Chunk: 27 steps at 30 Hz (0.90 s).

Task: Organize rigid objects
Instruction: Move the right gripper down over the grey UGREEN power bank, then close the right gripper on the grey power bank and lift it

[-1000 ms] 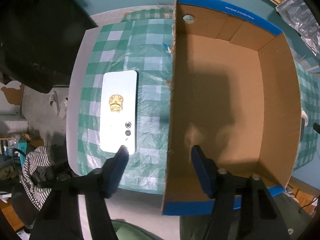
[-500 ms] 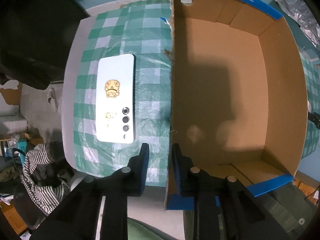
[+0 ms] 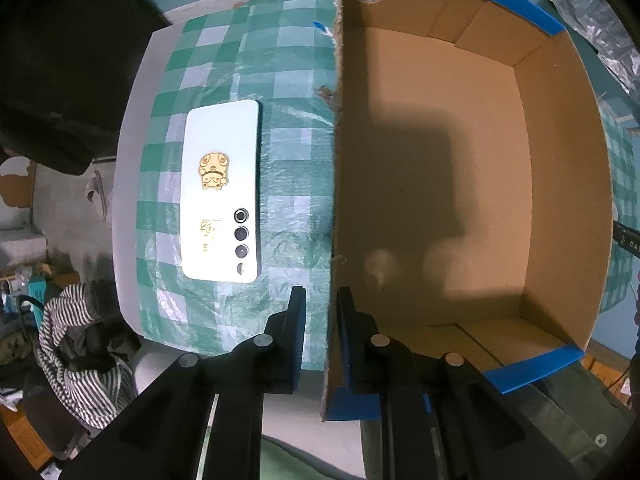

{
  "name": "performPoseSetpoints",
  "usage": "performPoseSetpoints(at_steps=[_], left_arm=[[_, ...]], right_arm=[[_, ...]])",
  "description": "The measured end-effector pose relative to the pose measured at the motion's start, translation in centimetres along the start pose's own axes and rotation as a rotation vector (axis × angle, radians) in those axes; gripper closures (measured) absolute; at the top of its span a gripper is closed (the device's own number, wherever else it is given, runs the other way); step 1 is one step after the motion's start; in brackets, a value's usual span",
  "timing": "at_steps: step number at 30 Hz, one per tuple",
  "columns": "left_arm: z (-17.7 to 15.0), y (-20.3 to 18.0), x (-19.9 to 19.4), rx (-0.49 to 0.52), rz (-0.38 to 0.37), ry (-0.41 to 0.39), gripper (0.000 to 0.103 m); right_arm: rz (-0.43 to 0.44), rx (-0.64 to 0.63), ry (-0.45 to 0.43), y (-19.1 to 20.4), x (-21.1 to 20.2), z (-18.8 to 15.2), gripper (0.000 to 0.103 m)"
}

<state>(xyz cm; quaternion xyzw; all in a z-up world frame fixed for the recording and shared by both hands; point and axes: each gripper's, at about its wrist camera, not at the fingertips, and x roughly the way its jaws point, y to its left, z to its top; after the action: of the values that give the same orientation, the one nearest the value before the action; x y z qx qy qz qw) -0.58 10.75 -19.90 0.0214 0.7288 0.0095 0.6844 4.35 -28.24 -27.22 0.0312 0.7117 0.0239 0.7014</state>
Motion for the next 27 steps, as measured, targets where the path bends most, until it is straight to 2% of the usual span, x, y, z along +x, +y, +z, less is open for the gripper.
performPoseSetpoints(at_steps=[4,10,16,20,27], left_arm=[[0.1,0.0,0.1,0.006,0.003,0.003,0.088],[-0.1,-0.2,0.1,0.027,0.011,-0.004,0.088],[0.0,-0.3,0.1,0.042,-0.007,0.004,0.091],[-0.1,-0.3,0.2,0.051,-0.008,0.003,0.094],[-0.4,-0.6,-0.1,0.073,0.0,-0.004,0.097]], right_arm=[[-0.012,-0.047,0.001,1.2,0.3,-0.4,0.061],[0.015,-0.054,-0.004,0.8,2.0,-1.5,0.06],[-0.027,-0.078,0.029,1.4,3.6,-1.1,0.06],[-0.055,-0.103,0.003,2.7,4.2,-1.1,0.063],[-0.031,-0.089,-0.029,3.0,3.0,-2.2,0.063]])
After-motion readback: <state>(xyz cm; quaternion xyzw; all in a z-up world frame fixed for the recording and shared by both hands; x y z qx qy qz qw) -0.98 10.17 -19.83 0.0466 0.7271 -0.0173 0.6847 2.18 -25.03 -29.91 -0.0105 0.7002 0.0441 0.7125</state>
